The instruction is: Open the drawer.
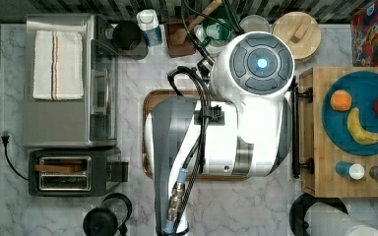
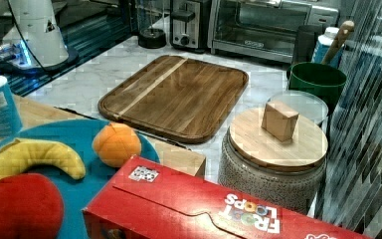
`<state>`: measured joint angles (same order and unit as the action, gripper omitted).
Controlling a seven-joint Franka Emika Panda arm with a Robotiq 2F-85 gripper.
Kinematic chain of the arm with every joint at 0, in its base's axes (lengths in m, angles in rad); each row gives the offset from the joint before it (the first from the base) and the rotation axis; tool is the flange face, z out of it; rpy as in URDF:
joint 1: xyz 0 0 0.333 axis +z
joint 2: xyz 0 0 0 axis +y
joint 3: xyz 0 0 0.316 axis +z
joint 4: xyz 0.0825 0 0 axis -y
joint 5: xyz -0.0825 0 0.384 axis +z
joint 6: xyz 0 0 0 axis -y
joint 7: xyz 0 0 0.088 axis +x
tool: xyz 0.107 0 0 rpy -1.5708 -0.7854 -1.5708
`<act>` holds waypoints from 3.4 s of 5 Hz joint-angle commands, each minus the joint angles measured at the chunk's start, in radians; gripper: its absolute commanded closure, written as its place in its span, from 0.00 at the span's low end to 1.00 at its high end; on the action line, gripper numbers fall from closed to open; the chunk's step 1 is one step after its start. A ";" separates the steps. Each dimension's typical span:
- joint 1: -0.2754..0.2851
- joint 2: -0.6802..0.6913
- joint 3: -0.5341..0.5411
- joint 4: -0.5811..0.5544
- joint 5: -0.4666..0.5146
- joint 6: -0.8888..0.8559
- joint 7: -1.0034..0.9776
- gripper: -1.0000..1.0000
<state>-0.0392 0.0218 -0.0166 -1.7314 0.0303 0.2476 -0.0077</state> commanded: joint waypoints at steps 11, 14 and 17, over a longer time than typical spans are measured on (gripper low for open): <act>-0.115 -0.053 -0.167 -0.450 -0.172 0.472 -0.791 0.00; -0.184 0.092 -0.183 -0.469 -0.151 0.666 -0.933 0.00; -0.221 0.174 -0.188 -0.521 -0.073 0.777 -0.982 0.00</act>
<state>-0.2468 0.2200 -0.2070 -2.2402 -0.0835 0.9985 -0.9419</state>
